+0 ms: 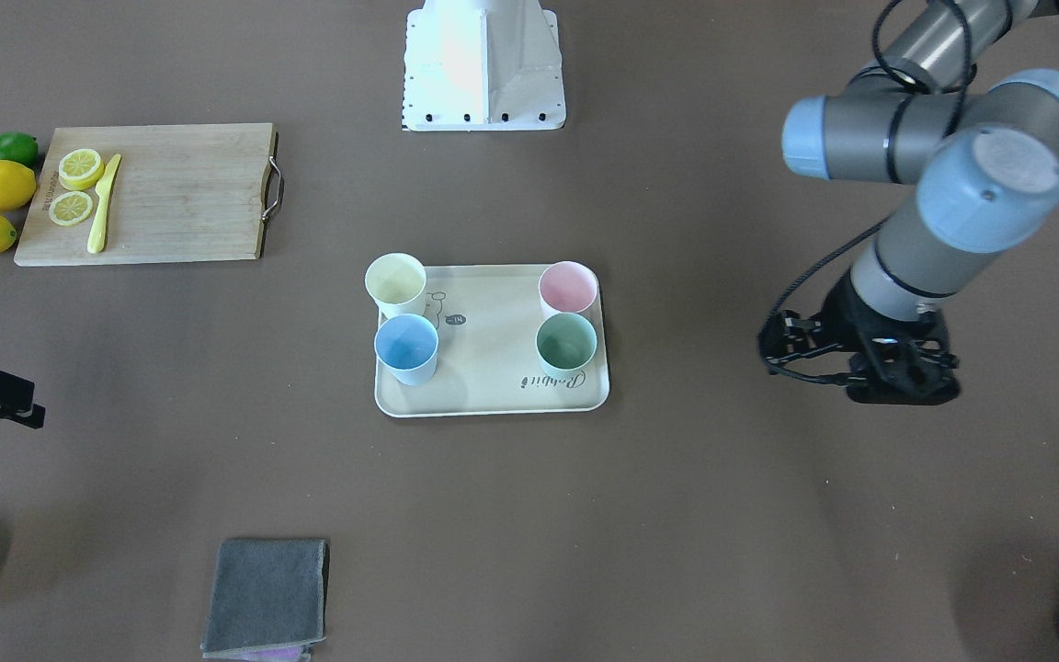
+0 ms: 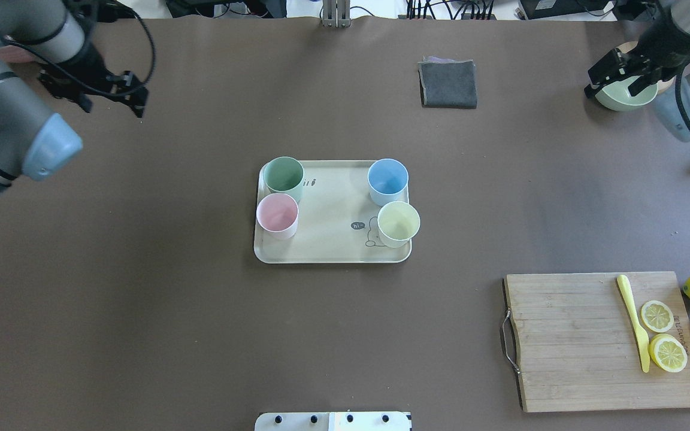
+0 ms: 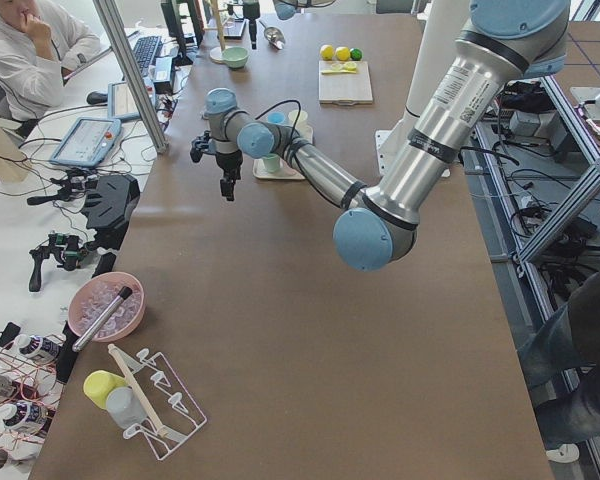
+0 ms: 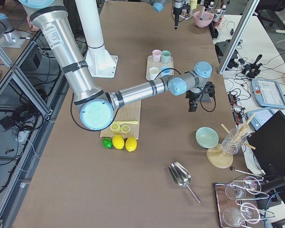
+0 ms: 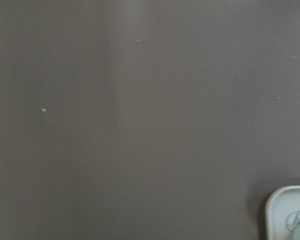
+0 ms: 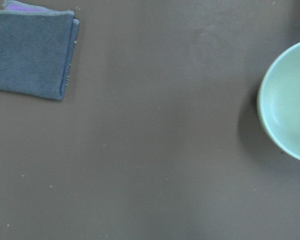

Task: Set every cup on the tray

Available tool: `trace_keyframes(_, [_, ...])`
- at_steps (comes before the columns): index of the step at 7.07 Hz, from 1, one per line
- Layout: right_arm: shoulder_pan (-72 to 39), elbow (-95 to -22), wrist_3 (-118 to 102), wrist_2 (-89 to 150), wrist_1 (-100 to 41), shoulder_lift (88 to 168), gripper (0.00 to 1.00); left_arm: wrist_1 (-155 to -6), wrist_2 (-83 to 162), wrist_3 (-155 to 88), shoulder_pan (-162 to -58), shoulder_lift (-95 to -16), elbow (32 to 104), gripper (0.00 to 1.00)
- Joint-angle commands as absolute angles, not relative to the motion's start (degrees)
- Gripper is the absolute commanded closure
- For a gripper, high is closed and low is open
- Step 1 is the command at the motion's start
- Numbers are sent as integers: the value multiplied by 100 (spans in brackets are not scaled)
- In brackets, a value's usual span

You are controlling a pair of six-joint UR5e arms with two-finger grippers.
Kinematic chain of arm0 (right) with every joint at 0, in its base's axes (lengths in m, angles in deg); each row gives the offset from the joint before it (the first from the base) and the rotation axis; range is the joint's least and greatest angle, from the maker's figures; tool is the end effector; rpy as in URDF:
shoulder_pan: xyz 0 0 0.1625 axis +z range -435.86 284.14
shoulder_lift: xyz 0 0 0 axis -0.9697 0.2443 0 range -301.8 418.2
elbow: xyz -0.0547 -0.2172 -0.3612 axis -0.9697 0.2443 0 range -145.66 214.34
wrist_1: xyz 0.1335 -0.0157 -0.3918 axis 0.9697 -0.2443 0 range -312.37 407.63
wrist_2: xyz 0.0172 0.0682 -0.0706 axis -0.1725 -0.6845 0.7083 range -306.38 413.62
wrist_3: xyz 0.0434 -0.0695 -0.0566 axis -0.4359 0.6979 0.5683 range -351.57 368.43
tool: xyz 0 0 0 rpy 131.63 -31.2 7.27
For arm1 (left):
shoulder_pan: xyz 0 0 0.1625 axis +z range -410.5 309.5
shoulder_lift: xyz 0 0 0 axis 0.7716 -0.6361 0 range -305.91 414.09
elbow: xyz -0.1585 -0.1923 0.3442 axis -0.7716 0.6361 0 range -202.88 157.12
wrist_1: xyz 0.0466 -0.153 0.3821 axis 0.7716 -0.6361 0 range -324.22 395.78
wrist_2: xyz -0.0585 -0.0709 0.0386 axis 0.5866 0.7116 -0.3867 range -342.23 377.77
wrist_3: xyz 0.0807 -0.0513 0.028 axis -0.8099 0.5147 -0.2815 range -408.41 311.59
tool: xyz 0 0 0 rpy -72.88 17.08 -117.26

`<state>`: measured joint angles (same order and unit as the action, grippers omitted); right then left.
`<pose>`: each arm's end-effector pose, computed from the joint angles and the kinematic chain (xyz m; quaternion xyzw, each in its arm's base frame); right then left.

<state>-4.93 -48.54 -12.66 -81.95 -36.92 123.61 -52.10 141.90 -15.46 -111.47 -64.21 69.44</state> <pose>-0.1601 -0.6534 0.4567 0.0417 -0.4193 -0.0610 0.9048 0.2555 -0.6198 0.3617 0.0552 0.3649 0.0405 0.9285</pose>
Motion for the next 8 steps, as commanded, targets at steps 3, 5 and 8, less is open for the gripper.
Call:
trace_keyframes(3, [103,-4231,260,-8059,-3938,12481,0,-5123,14222,-4722,-12852,-5088,6862,2])
trace_keyframes(5, [166,-4230,298,-8025,-3929,12648,0,-5220,14771,-5035,-13109,-4640,6844,2])
trace_keyframes(8, [227,-4309,298,-8024,-3929,12701,0,-5238,15655,-4138,-13101,-4505,6835,2])
